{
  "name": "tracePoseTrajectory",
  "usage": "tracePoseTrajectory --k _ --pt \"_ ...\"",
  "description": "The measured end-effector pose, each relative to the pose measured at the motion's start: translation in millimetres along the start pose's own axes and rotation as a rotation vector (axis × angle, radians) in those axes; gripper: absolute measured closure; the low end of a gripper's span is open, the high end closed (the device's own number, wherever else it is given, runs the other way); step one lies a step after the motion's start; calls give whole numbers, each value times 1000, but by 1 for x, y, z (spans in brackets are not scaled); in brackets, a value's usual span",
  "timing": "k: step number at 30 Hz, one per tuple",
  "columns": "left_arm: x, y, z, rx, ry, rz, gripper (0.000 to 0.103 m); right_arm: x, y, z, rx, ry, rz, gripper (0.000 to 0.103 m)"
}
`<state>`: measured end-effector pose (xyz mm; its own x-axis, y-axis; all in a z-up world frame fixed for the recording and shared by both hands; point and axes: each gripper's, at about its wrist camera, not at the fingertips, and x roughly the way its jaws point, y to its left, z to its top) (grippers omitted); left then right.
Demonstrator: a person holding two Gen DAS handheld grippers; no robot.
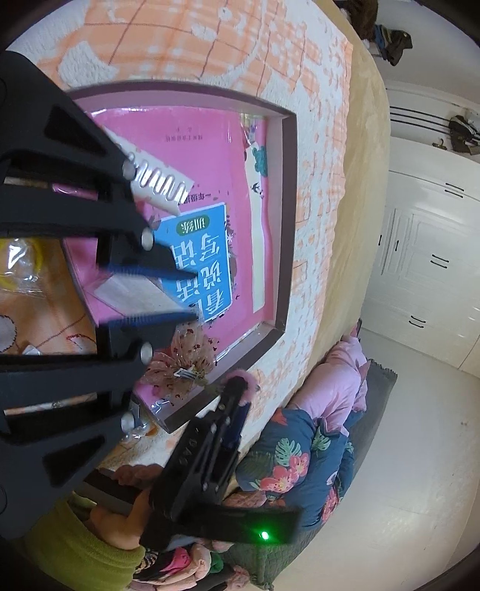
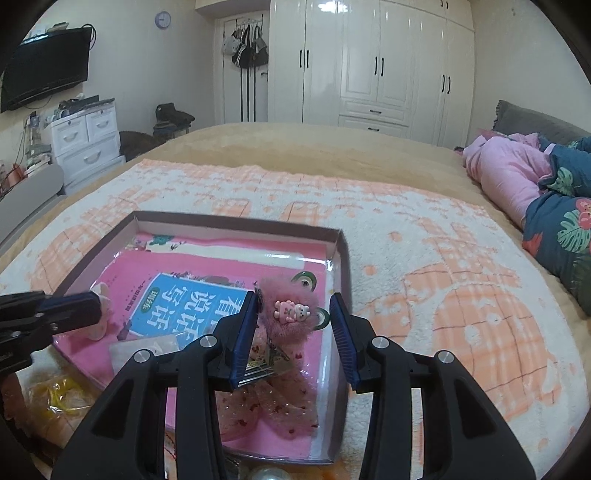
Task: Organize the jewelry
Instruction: 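Open left gripper to drop the bag while right releases the keychain into the box, then withdraw both open grippers back from the box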
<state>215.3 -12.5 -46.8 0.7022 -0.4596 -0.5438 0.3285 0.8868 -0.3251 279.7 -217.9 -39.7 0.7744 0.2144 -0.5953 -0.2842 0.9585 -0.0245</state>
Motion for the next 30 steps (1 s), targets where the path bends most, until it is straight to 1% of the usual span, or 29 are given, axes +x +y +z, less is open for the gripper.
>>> tracePoseTrajectory --k 4,6,8,9,13,15,17,20,22,24,28,30 --pt "-7 1 1 -4 -8 6 84 6 5 -5 5 18 5 63" --pt "-10 2 1 -8 -10 7 81 6 6 -7 8 21 6 60" --pt "-13 3 1 -7 -13 9 77 4 7 -8 12 14 4 51" --pt "-14 3 1 -7 -14 10 75 2 6 -9 15 11 5 50" --pt "-21 2 3 -3 -26 15 72 -10 4 -10 36 -14 5 41" --pt "-25 2 3 -3 -32 19 64 -22 3 -10 46 -47 7 36" --pt "-29 2 4 -2 -41 24 59 -33 2 -11 61 -77 5 27" --pt "-36 1 5 3 -56 35 52 -49 1 -11 79 -113 7 18" --pt "-41 1 6 0 -67 36 49 -57 0 -10 81 -126 1 16" --pt "-47 0 8 -1 -79 38 43 -65 -3 -10 90 -143 -10 14" --pt "-57 -4 11 9 -100 52 37 -81 -7 -9 108 -181 -24 12" --pt "-62 -6 12 10 -113 55 31 -88 -7 -9 107 -198 -30 12"
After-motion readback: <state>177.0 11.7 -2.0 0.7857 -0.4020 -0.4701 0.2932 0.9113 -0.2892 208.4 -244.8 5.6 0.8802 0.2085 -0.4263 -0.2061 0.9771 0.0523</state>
